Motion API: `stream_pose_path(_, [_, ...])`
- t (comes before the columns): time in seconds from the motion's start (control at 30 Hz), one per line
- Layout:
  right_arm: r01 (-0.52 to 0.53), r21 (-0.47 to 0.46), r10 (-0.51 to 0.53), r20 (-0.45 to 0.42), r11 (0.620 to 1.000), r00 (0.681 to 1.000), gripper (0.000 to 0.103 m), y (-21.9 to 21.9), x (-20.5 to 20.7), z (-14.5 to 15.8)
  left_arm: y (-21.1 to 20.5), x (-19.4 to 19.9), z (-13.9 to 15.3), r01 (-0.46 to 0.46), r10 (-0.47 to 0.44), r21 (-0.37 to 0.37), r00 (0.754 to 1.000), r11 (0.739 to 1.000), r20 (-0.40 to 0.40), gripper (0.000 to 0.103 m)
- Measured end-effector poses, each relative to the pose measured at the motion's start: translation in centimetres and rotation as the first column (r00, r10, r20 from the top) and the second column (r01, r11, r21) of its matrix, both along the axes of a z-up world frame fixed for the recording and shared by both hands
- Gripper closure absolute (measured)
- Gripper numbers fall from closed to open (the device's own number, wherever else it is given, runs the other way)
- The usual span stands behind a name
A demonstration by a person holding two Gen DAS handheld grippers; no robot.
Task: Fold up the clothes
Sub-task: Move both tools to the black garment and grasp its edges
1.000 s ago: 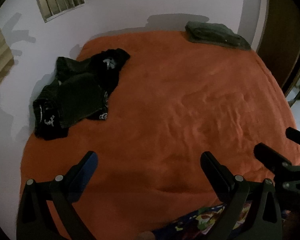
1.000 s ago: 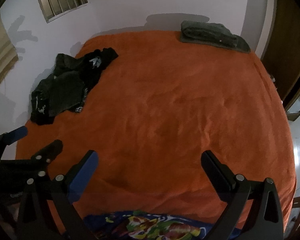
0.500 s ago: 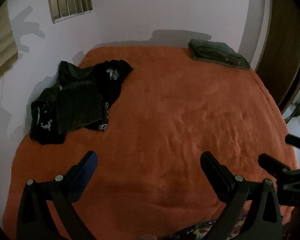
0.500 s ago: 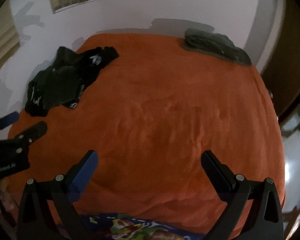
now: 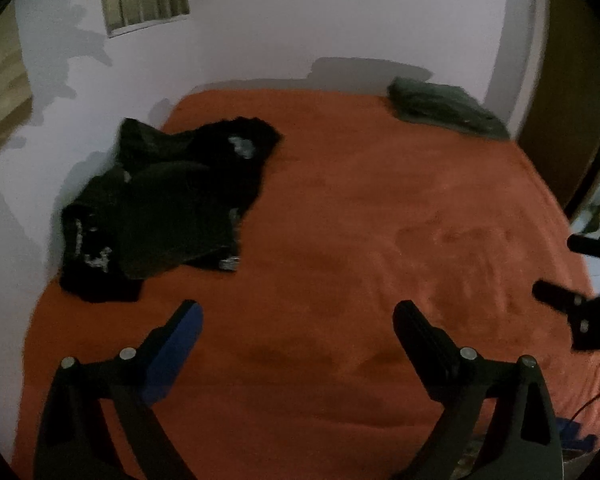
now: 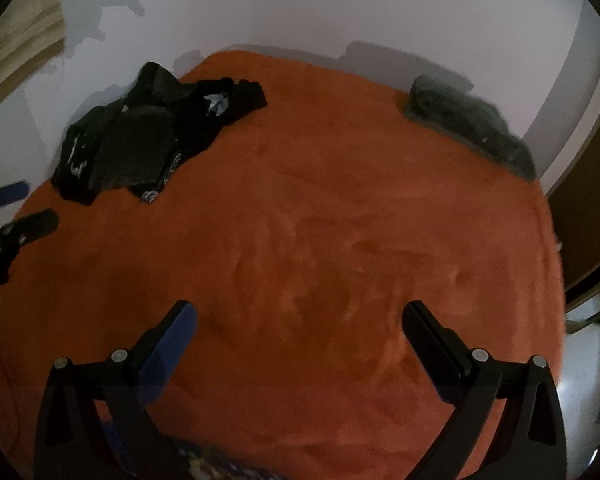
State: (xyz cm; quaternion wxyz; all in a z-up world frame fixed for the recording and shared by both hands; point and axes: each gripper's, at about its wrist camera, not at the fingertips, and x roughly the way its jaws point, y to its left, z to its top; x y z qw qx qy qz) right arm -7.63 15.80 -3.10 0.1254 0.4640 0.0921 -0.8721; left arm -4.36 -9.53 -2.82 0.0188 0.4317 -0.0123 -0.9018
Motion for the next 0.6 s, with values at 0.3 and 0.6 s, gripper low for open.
stream_pose_path(0.3, [0.037, -0.207, -0.033, 0.024, 0.978, 0.999, 0.0, -7.5, -11.8, -4.3, -8.4, -5.4, -5.1, -0.169, 0.166, 0.016, 0.976, 0.985, 0.142, 0.049])
stream_pose_path(0.6, [-0.026, -0.345, 0.021, -0.016, 0.938, 1.0, 0.0, -14.9, -19.3, -4.6, -11.6, -10.6, -6.4, -0.262, 0.254, 0.038, 0.957, 0.964, 0.138, 0.059])
